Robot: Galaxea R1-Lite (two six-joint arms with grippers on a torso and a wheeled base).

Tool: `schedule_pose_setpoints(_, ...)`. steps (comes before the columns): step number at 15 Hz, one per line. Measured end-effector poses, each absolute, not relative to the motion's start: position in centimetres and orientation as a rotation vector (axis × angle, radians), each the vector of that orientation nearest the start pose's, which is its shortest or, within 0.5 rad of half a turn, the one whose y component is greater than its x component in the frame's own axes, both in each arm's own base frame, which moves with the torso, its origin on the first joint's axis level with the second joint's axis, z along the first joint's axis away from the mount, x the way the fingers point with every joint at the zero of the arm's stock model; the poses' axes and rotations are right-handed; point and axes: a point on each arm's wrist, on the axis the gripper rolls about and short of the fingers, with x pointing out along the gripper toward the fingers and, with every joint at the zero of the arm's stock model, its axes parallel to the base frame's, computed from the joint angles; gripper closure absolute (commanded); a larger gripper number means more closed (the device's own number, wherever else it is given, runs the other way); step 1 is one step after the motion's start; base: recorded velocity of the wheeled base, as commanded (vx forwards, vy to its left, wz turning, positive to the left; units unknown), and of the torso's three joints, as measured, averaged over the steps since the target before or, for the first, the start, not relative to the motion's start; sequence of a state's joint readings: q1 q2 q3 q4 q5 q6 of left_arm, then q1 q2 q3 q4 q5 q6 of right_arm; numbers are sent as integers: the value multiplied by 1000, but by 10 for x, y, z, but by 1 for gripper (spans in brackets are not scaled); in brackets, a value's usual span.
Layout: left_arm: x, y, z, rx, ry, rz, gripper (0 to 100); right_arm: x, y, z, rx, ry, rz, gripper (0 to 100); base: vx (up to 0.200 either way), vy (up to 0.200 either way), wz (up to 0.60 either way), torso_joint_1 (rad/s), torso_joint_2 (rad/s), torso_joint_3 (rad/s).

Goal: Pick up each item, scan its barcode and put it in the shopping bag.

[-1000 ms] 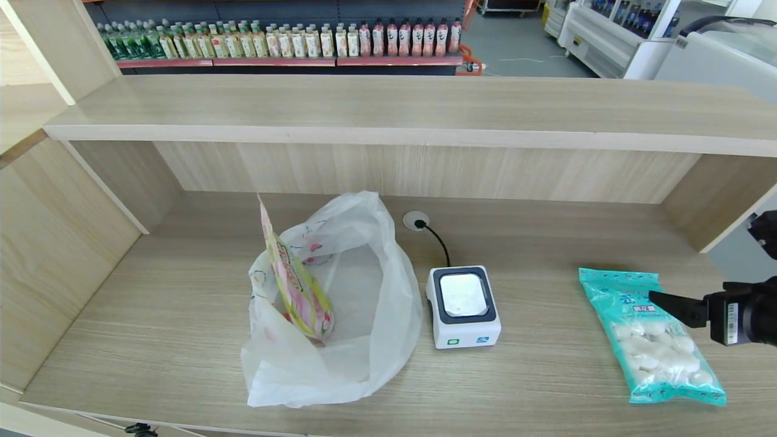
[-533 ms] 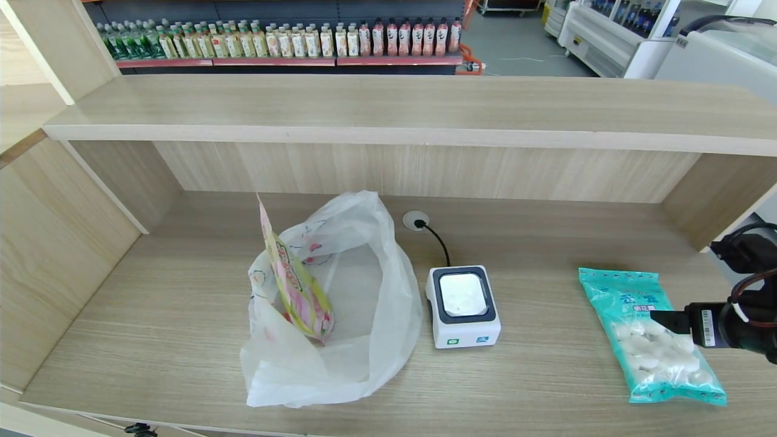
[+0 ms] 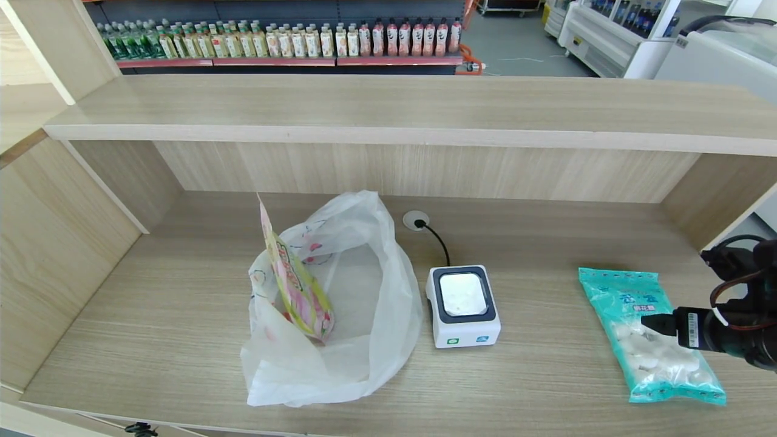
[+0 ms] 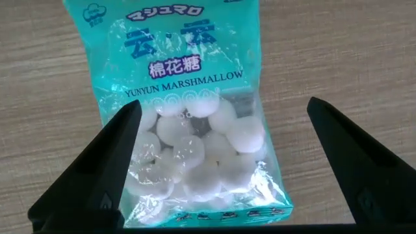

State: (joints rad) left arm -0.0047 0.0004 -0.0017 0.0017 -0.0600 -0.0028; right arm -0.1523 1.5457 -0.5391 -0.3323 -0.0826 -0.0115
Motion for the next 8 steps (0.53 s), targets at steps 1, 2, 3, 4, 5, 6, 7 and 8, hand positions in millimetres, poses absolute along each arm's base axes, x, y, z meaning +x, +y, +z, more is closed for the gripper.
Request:
schedule_pose_setpoints(1,-23,-1,76,-3,1,-65,0,231,-37,127,26,663,-202,0,0,0,0,0,0,0)
schedule_pose_setpoints(2,-23,-1,76,-3,1,-65,0,236,-37,126,34,654,-185,0,0,0,0,0,0,0)
schedule_pose_setpoints(3,-23,-1,76,-2,1,-65,0,241,-37,124,39,652,-167,0,0,0,0,0,0,0)
schedule_pose_setpoints(4,-23,-1,76,-3,1,-65,0,248,-36,125,48,641,-131,0,0,0,0,0,0,0)
schedule_pose_setpoints(5,-23,-1,76,-3,1,-64,0,253,-34,124,53,639,-99,0,0,0,0,0,0,0)
schedule_pose_setpoints(6,-23,-1,76,-3,1,-65,0,258,-33,124,53,639,-81,0,0,0,0,0,0,0)
schedule_pose_setpoints(7,-23,-1,76,-3,1,-65,0,262,-31,122,50,643,-70,0,0,0,0,0,0,0)
schedule_pose_setpoints(8,-23,-1,76,-3,1,-65,0,267,-29,120,45,650,-59,0,0,0,0,0,0,0)
